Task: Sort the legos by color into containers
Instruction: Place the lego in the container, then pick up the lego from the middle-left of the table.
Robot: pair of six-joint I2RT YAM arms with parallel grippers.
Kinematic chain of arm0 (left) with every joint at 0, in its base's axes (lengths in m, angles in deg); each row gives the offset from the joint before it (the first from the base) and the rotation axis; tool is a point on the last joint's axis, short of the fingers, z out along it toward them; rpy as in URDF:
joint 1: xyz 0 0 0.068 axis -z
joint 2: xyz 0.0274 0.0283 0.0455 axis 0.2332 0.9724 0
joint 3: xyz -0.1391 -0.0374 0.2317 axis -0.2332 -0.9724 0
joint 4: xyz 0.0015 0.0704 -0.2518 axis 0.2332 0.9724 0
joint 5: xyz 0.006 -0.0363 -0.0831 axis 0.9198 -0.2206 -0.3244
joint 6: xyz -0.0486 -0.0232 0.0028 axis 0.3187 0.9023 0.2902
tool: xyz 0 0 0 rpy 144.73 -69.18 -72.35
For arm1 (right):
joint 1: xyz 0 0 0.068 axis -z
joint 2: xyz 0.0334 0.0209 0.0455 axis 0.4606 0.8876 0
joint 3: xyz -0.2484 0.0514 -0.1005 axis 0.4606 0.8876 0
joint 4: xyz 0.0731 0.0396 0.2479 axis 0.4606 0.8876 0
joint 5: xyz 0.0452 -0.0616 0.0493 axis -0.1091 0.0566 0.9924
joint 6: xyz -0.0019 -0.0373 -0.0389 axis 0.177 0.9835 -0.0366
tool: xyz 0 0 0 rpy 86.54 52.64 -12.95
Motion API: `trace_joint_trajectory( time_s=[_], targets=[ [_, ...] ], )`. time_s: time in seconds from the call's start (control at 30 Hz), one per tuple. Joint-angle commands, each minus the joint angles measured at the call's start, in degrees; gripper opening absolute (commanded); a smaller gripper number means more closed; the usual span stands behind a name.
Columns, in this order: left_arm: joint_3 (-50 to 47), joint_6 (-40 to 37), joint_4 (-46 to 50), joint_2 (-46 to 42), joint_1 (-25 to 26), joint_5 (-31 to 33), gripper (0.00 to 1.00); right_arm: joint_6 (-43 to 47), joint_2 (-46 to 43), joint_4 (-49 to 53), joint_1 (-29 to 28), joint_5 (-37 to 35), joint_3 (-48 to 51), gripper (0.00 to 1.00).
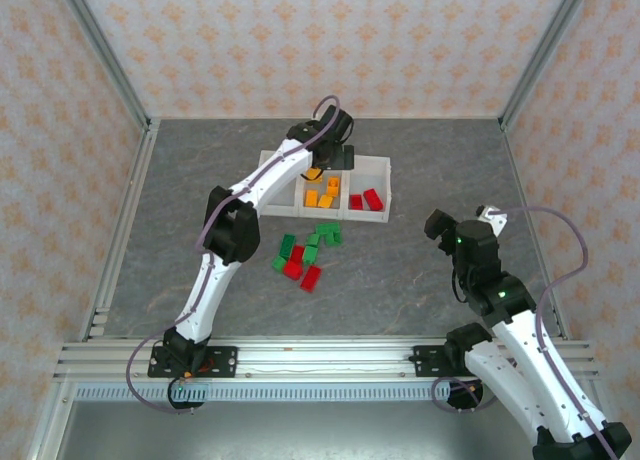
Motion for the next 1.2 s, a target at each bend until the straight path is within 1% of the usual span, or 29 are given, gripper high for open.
trace_joint_trajectory(
  time_s=[0.0, 0.1, 0.2, 0.4, 0.57, 0.67, 0.77, 0.83, 0.93, 1.03, 1.07, 1.17],
  targets=[
    [-1.0, -1.0, 2.2, -5.7, -0.2, 2.1, 0.99, -0.3, -0.3, 0.2, -0.1, -0.1, -0.8, 1.00],
    [-7.8, -2.2, 1.2, -10.9, 0.8, 3.3, 0.99, 0.1, -0.2, -0.1, -0.1, 0.5, -0.6, 1.00],
    [-18.0, -3.4, -0.9, -18.1, 2.4, 4.7, 0.99, 0.3, -0.2, -0.5, -0.1, 0.9, -0.5, 1.00],
    [-38.1, -5.4, -1.5, -33.0, 8.1, 5.7, 0.99, 0.9, -0.1, -1.2, -0.1, 1.3, 0.0, 1.00],
    [-49.8, -2.3, 0.9, -41.8, 13.7, 4.0, 0.99, 1.3, 0.6, -2.8, 0.0, 2.2, 0.8, 1.00],
    [-55.0, 0.7, 1.3, -45.4, 17.0, 2.7, 0.97, 1.4, 2.0, -3.5, -0.1, 2.8, 1.0, 1.00],
    [-60.2, 3.5, -0.6, -47.3, 19.9, -0.1, 0.94, 1.5, 3.2, -3.5, -0.1, 3.3, 0.9, 1.00],
    [-63.7, 5.2, -3.1, -47.7, 22.2, -2.5, 0.89, 1.6, 3.6, -3.1, 0.0, 3.1, 0.6, 1.00],
    [-66.0, 6.3, -5.3, -46.9, 25.1, -4.5, 0.85, 1.6, 3.1, -2.8, 0.0, 2.7, 0.7, 1.00],
    [-65.4, 6.3, -5.6, -44.8, 27.7, -4.6, 0.81, 1.6, 2.5, -2.7, -0.1, 2.4, 0.7, 1.00],
    [-65.2, 8.1, -5.5, -44.1, 28.4, -4.6, 0.80, 1.6, 2.4, -2.7, 0.0, 2.3, 0.8, 1.00],
    [-64.6, 9.0, -4.8, -41.2, 29.9, -3.4, 0.78, 1.3, 2.1, -2.3, 0.0, 2.0, 0.6, 1.00]
  ],
)
